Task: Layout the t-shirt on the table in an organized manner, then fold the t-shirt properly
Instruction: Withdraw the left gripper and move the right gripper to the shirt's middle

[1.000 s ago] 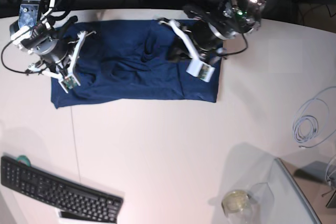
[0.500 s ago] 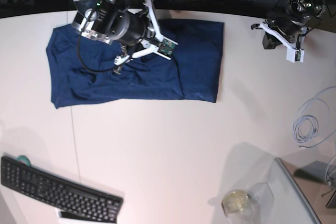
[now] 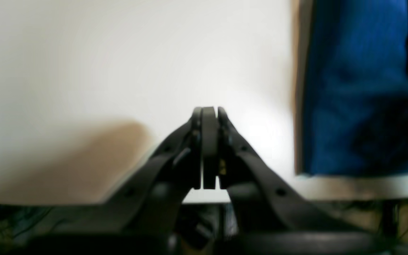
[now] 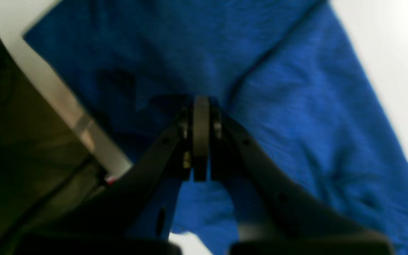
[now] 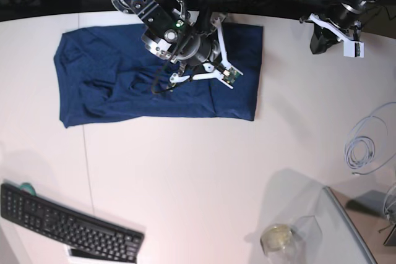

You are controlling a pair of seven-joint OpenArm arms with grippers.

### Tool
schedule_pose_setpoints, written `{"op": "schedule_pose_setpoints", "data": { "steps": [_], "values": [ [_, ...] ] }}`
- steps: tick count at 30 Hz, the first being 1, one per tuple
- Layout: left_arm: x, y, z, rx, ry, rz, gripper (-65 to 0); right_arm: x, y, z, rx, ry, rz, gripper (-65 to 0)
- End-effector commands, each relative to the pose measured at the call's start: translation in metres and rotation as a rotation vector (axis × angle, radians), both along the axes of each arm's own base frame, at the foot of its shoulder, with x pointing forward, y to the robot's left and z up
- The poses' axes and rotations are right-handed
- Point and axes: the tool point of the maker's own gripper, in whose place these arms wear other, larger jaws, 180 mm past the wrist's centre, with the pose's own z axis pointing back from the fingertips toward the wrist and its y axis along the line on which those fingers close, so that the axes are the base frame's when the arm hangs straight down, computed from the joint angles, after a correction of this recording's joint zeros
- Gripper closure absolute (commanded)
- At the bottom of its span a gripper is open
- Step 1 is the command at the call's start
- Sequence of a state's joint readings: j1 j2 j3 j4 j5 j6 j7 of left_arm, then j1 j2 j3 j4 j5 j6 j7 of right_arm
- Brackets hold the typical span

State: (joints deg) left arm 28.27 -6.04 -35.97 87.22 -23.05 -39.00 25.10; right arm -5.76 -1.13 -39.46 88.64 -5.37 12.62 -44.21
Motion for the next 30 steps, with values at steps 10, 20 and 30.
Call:
{"op": "schedule_pose_setpoints", "data": {
  "steps": [10,20,30],
  "values": [
    [0.018,-0.110,-0.009,-0.158,-0.012,-0.227,0.0,0.016,-0.010,0.001,0.008,-0.015,-0.105,0.0],
    [0.010,-0.100,-0.036,-0.161,0.071,-0.202,0.0,0.019,-0.015,-0.012,-0.014,0.019,-0.136,0.0],
    [0.001,-0.098,-0.054,-0.179,0.124,-0.181,0.0,0.057,-0.063,-0.011,-0.070,-0.029,-0.231,0.0]
  ]
}}
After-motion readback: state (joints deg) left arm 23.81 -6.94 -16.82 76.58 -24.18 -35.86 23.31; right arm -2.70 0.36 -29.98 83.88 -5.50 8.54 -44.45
